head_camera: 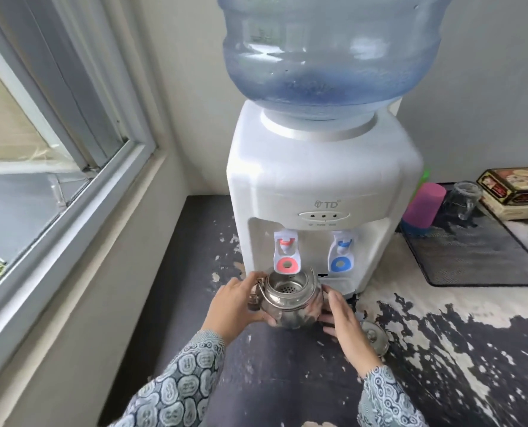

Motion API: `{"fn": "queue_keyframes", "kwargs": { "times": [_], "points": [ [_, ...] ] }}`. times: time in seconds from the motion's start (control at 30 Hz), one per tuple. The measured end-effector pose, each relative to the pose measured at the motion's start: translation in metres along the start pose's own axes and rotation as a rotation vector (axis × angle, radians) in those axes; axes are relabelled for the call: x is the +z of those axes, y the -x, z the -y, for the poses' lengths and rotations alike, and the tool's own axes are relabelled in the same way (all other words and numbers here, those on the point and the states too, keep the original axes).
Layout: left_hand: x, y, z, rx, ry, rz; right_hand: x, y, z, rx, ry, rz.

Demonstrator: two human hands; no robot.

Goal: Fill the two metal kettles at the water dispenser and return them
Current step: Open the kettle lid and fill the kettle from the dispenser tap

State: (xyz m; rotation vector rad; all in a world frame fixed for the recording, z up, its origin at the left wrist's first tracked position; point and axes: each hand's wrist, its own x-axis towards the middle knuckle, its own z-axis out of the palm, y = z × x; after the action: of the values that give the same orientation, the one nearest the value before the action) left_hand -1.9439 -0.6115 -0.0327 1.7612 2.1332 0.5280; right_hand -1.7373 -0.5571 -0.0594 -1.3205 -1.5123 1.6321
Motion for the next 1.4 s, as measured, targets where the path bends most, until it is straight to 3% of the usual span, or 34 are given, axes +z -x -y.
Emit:
{"fn": "queue_keyframes", "kwargs": {
  "times": [0.2,0.3,0.43,0.57,0.8,0.97,1.1,1.2,1.4],
  "points": [
    [0.002,-0.014,0.007,-0.028,0.062,0.056,0.008,0.002,0.017,0.002,0.111,0.008],
    [0.001,-0.020,0.008,-0.030,0.058,0.085,0.017,0.000,0.026,-0.148,0.226,-0.148],
    [-0.004,-0.026,0.010,-0.033,0.020,0.149,0.036,-0.012,0.040,-0.311,0.429,-0.227],
    [-0.010,-0.029,0.011,-0.035,-0.051,0.196,0.050,-0.026,0.047,-0.156,0.472,-0.234],
    [-0.019,-0.031,0.005,-0.033,-0.202,0.241,0.051,-0.012,0.057,-0.153,0.385,-0.255],
    [-0.024,-0.034,-0.006,0.005,-0.251,0.229,0.047,0.002,0.085,-0.335,0.166,-0.259],
    [-0.026,-0.035,-0.003,-0.003,-0.259,0.239,0.040,-0.002,0.060,-0.496,0.315,-0.370],
    [-0.025,-0.036,-0.001,-0.009,-0.269,0.245,0.039,-0.005,0.028,-0.377,0.227,-0.428],
    [-0.022,-0.038,0.009,-0.017,-0.258,0.252,0.039,-0.009,0.012,-0.320,0.180,-0.291]
  ]
}}
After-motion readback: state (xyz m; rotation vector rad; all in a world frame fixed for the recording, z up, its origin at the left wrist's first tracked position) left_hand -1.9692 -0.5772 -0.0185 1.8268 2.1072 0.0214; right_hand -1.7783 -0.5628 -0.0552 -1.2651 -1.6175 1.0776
